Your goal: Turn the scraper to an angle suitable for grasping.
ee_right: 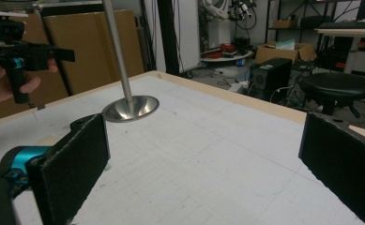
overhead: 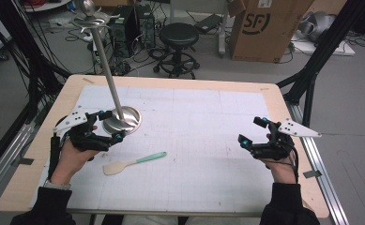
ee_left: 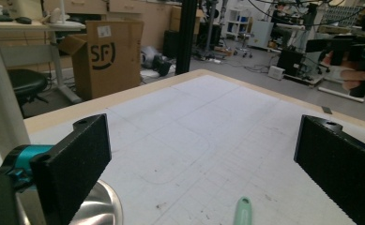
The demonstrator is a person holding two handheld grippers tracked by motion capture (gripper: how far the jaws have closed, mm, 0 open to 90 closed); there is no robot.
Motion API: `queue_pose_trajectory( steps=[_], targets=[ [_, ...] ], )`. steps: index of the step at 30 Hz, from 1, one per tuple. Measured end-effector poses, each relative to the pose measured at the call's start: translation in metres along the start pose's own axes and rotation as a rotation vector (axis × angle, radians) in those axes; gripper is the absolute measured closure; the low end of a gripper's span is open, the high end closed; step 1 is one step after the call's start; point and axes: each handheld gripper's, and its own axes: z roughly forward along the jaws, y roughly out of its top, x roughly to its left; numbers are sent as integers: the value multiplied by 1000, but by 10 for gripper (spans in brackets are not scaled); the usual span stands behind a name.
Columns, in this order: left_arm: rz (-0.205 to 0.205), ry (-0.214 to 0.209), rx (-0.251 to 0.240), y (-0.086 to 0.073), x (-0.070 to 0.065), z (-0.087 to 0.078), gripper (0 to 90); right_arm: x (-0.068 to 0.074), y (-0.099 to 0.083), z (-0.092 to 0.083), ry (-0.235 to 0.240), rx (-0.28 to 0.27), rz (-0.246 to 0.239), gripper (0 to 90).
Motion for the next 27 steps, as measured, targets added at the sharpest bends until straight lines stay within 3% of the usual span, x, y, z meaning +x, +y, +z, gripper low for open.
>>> queue_pose_trajectory(
  steps=[6, 11, 14, 18, 20, 22, 24, 26, 27],
  targets=[
    [19, -15, 11, -1, -4, 2, 47, 1, 0, 0, 1, 3, 2, 9],
    [18, -54, 32, -4, -8, 9, 54, 2, -2, -1, 4, 11, 1, 9],
    [36, -52, 60, -7, -10, 15, 214, 2, -3, -2, 1, 13, 1, 9],
    [35, -57, 100, -11, -9, 20, 589, 3, -5, -5, -4, 18, 6, 9],
    [25, -51, 131, -12, -10, 23, 715, 3, -6, -6, -6, 20, 4, 9],
    [44, -51, 164, -15, -10, 24, 830, 4, -6, -7, -6, 21, 5, 9],
    [32, -67, 226, -20, -9, 30, 895, 4, -7, -7, -5, 24, 4, 9],
    [37, -67, 279, -25, -9, 37, 897, 4, -7, -6, -4, 32, 6, 9],
    [37, -67, 279, -25, -9, 37, 897, 5, -8, -5, -2, 34, 6, 9]
  ],
)
